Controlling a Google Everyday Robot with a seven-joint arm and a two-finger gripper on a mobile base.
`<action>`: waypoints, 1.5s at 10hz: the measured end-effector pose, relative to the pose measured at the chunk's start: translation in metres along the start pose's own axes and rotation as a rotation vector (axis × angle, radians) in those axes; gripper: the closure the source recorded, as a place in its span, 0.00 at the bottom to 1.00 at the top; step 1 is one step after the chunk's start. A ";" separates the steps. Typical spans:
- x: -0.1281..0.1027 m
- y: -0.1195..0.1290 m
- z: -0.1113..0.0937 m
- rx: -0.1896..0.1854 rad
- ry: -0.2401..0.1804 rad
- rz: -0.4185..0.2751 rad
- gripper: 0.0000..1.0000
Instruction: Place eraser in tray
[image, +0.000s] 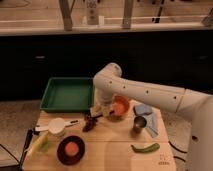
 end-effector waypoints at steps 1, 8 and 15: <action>-0.006 -0.005 0.002 -0.001 -0.003 -0.016 1.00; -0.032 -0.046 0.012 -0.015 0.001 -0.103 1.00; -0.056 -0.076 0.016 -0.017 0.014 -0.213 1.00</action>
